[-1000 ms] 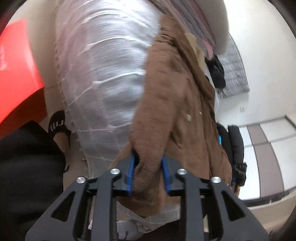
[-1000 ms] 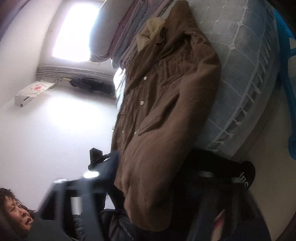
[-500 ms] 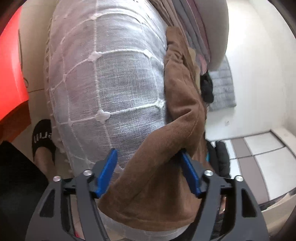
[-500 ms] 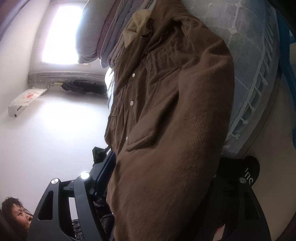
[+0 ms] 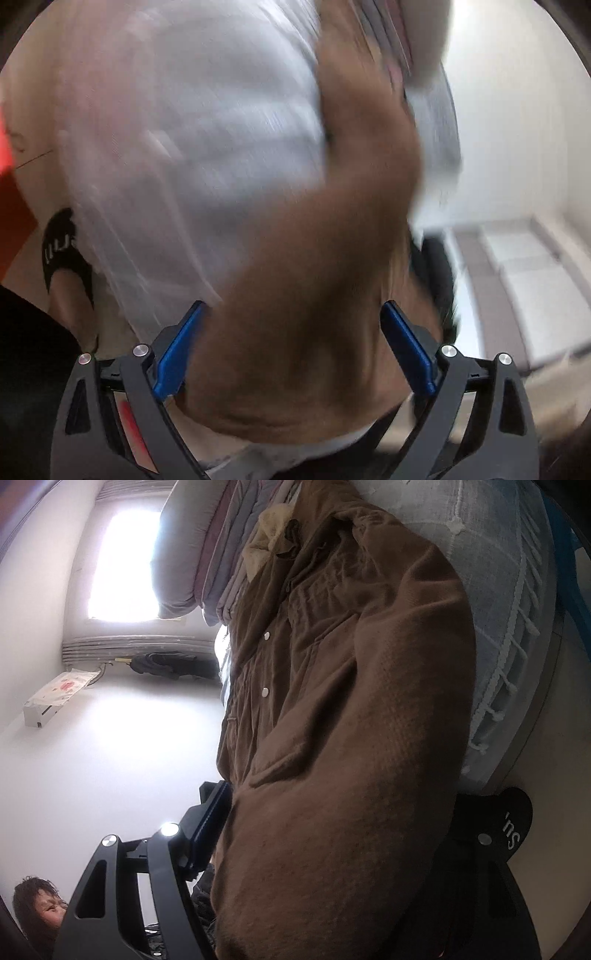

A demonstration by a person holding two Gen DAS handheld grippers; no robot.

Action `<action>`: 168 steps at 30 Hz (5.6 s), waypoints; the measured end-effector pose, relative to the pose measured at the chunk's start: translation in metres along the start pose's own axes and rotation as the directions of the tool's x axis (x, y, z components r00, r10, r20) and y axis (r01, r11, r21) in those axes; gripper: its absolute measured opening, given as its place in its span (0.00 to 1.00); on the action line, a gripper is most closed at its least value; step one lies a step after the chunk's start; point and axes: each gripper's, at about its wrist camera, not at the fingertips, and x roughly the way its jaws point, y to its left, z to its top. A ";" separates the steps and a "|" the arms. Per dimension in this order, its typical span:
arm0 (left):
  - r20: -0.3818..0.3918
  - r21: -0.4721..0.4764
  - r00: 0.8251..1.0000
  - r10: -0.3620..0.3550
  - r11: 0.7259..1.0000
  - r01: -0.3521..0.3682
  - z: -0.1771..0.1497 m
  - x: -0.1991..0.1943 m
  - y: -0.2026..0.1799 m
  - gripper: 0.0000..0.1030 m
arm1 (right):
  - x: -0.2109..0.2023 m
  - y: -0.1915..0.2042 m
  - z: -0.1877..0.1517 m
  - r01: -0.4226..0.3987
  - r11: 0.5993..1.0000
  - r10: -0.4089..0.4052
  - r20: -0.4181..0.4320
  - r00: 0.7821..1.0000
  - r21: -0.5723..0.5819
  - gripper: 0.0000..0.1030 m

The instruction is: Fold large clothes

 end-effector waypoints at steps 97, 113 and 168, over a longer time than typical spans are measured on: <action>0.352 0.214 0.896 -0.272 0.955 0.206 -0.159 -0.154 -0.128 0.11 | -0.126 0.010 -0.145 -0.567 0.794 0.606 0.362 0.708 -0.218 0.14; 0.418 0.264 0.845 -0.333 0.935 0.238 -0.036 -0.149 -0.183 0.11 | -0.115 0.059 -0.026 -0.556 0.776 0.631 0.366 0.684 -0.298 0.14; 0.445 0.000 0.894 0.061 0.998 -0.068 0.244 0.029 -0.134 0.66 | 0.241 0.121 0.263 0.027 0.974 -0.036 -0.037 0.999 -0.226 0.83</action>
